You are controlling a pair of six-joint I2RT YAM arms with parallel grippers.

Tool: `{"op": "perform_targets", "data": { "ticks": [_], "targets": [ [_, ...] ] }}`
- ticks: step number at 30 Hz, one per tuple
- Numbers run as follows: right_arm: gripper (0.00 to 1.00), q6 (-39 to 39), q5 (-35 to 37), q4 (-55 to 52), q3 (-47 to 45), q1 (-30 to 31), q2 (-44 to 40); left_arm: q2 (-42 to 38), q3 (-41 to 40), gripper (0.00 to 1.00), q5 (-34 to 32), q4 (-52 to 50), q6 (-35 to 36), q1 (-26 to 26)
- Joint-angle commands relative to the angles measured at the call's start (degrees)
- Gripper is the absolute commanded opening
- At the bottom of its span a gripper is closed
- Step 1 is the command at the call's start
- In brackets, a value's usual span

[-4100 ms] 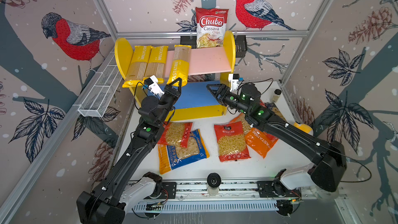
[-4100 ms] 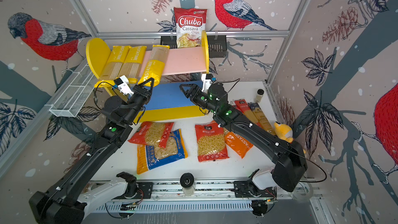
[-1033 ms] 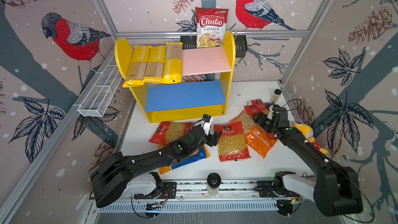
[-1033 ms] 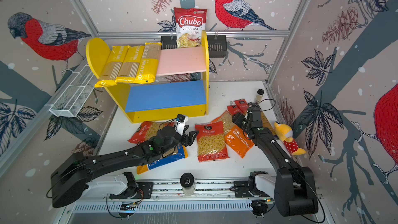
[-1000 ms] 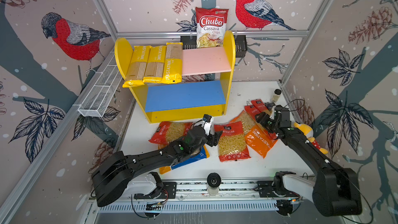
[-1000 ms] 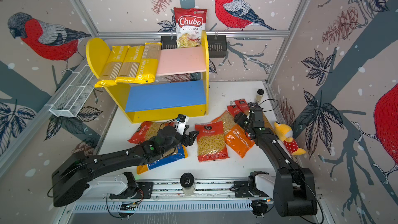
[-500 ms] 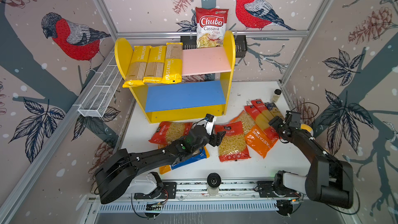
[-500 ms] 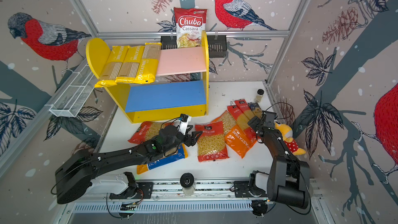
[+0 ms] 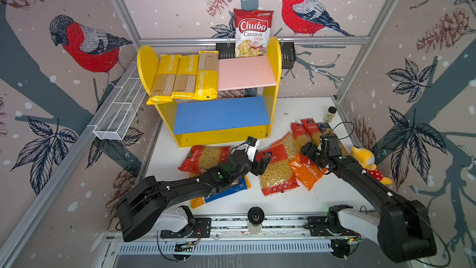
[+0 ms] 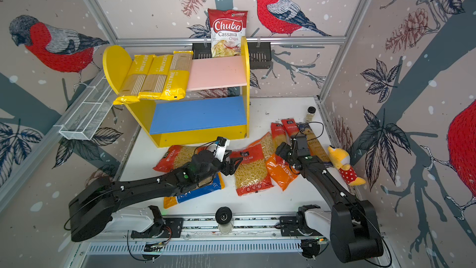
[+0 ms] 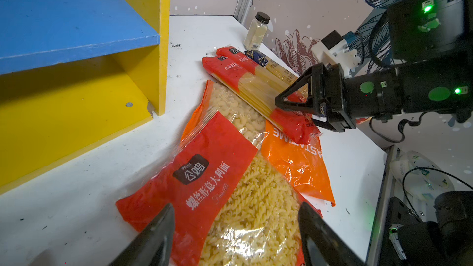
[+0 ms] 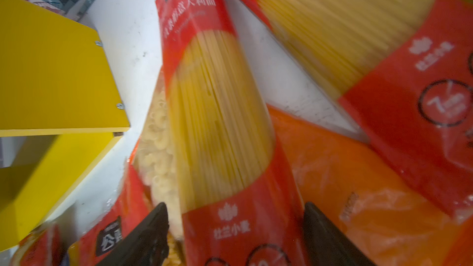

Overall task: Arrange pasta packages on shelves
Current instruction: Rotate the pasta bag, then pick up the pasta bag.

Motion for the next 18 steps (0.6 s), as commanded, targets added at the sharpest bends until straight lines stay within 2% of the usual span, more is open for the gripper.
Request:
{"op": "perform_targets", "data": {
  "ticks": [1, 3, 7, 18],
  "targets": [
    [0.84, -2.9, -3.2, -0.1, 2.7, -4.4, 0.7, 0.9, 0.7, 0.75, 0.5, 2.5, 0.1, 0.0],
    [0.84, -3.9, -3.2, 1.9, 3.7, -8.0, 1.7, 2.0, 1.4, 0.75, 0.5, 1.8, 0.0, 0.0],
    [0.85, -5.9, -5.4, 4.4, 6.1, -10.9, 7.9, 4.9, 3.2, 0.75, 2.1, 1.5, -0.4, 0.0],
    [0.82, -8.0, -12.9, 12.0, 6.5, -11.0, 23.8, 8.1, 5.3, 0.74, 6.1, 3.1, -3.0, 0.0]
  ]
}}
